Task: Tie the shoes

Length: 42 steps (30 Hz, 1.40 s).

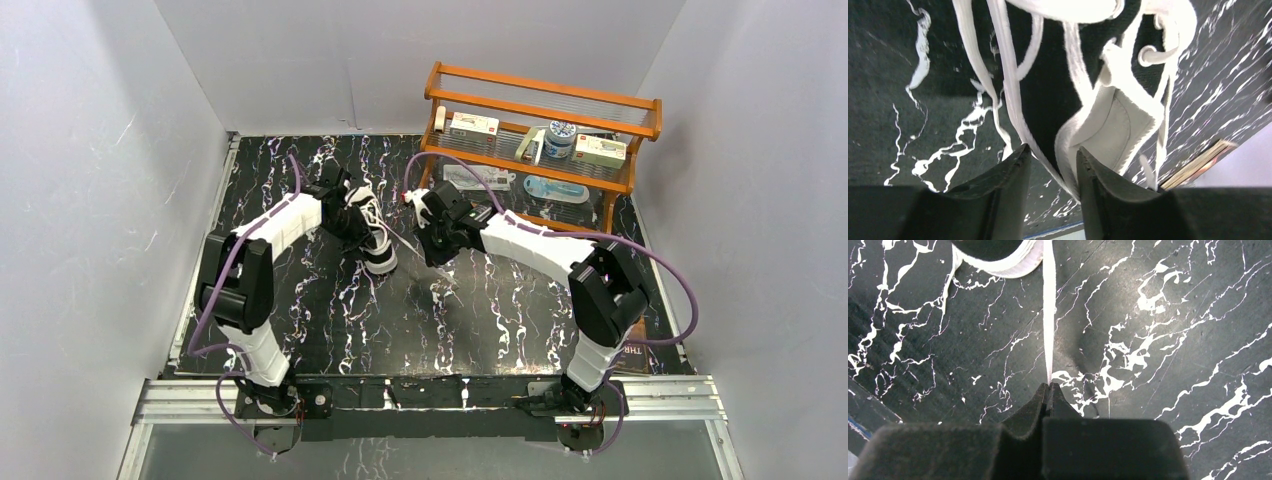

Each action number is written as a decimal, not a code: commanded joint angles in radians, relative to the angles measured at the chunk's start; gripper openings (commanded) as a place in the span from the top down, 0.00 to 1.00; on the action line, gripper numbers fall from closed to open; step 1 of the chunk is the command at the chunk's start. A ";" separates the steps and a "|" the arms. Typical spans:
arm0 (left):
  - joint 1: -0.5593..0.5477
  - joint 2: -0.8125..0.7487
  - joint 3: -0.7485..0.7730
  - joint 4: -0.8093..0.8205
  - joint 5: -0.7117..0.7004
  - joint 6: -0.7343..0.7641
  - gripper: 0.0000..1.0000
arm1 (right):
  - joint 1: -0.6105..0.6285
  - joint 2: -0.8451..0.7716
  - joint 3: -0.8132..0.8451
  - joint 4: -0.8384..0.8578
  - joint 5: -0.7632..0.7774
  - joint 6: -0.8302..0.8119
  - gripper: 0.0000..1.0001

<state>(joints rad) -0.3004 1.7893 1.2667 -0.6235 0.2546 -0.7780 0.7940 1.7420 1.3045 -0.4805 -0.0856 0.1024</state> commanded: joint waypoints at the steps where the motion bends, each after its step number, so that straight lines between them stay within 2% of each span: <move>1: -0.039 -0.145 -0.079 -0.019 0.078 -0.008 0.67 | -0.005 -0.088 0.024 -0.080 -0.014 0.026 1.00; 7: -0.136 -0.248 -0.169 -0.010 0.168 -0.067 0.73 | -0.004 -0.193 -0.017 -0.146 -0.030 0.068 1.00; 14: -0.316 -0.364 -0.225 0.008 0.166 -0.176 0.72 | -0.004 -0.341 -0.105 -0.224 -0.005 0.111 1.00; 22: -0.339 -0.435 -0.268 -0.035 0.159 -0.166 0.72 | -0.004 -0.533 -0.260 -0.229 -0.075 0.189 1.00; 28: -0.332 -0.453 -0.149 -0.159 -0.031 -0.166 0.27 | -0.004 -0.508 -0.221 -0.227 -0.076 0.179 1.00; 31: -0.294 -0.414 -0.144 -0.147 -0.077 -0.225 0.18 | -0.005 -0.480 -0.175 -0.220 -0.068 0.168 1.00; 36: -0.227 -0.331 -0.149 -0.074 -0.125 -0.284 0.21 | -0.004 -0.483 -0.160 -0.201 -0.060 0.168 1.00; 39: -0.227 -0.227 -0.117 -0.052 -0.102 -0.238 0.35 | -0.004 -0.488 -0.167 -0.191 -0.067 0.169 1.00; 42: -0.241 -0.147 -0.112 -0.032 -0.045 -0.184 0.40 | -0.004 -0.495 -0.166 -0.188 -0.062 0.164 1.00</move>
<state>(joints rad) -0.5251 1.5681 1.1248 -0.6739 0.1699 -1.0199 0.7921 1.2720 1.0996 -0.7006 -0.1413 0.2665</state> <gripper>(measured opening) 0.627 0.011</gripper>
